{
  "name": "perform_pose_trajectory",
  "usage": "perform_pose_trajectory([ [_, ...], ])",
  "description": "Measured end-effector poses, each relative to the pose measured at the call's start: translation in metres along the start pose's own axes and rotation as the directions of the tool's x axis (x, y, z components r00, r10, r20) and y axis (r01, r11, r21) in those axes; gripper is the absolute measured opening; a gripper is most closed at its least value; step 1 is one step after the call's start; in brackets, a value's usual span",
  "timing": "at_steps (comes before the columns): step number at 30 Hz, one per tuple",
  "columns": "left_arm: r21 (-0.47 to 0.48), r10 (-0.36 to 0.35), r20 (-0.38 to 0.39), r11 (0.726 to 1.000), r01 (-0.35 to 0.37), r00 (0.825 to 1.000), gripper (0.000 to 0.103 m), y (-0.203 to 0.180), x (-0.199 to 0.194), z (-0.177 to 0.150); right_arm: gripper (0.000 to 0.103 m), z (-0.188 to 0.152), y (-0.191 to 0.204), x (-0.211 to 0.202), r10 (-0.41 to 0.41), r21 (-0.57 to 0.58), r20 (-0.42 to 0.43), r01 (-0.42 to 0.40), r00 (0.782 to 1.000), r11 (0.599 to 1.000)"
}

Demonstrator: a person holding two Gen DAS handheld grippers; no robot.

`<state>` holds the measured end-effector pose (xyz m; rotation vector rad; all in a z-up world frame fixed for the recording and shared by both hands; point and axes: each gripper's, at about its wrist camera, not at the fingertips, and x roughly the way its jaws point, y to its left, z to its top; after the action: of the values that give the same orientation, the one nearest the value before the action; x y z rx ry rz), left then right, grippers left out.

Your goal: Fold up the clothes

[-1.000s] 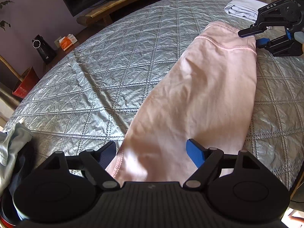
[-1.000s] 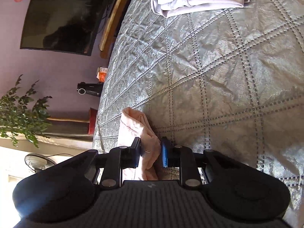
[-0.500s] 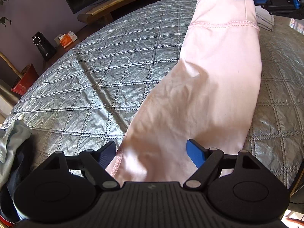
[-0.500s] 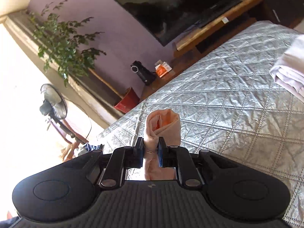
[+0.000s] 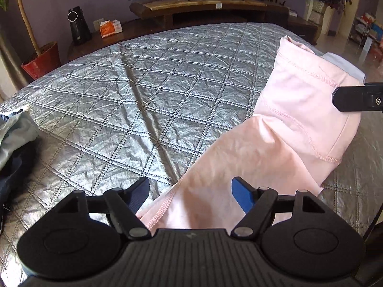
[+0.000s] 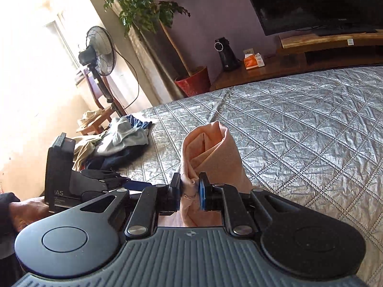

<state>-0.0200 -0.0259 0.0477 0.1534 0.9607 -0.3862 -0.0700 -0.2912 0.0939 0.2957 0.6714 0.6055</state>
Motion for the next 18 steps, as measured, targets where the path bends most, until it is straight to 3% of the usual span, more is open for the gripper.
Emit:
perform_pose_trajectory([
  [3, -0.011, -0.029, -0.033, 1.0, 0.028, 0.999, 0.075, -0.002, 0.006, -0.001, 0.018, 0.003, 0.005, -0.002, -0.004, -0.062, -0.016, 0.003, 1.0, 0.998],
  [8, 0.028, 0.012, -0.082, 1.0, -0.01, 0.997, 0.076, -0.013, 0.02, -0.01, 0.019, 0.003, 0.034, 0.003, 0.086, -0.193, -0.126, -0.109, 0.988, 0.975],
  [12, 0.001, 0.02, -0.055, 1.0, -0.02, 0.998, 0.073, -0.009, 0.016, -0.007, 0.019, -0.017, 0.065, 0.025, 0.043, -0.353, -0.286, -0.147, 0.957, 0.924],
  [18, -0.041, 0.066, -0.036, 0.997, -0.067, 0.997, 0.071, 0.013, 0.004, 0.003, 0.019, -0.029, 0.072, 0.036, -0.015, -0.404, -0.317, -0.12, 0.948, 0.907],
])
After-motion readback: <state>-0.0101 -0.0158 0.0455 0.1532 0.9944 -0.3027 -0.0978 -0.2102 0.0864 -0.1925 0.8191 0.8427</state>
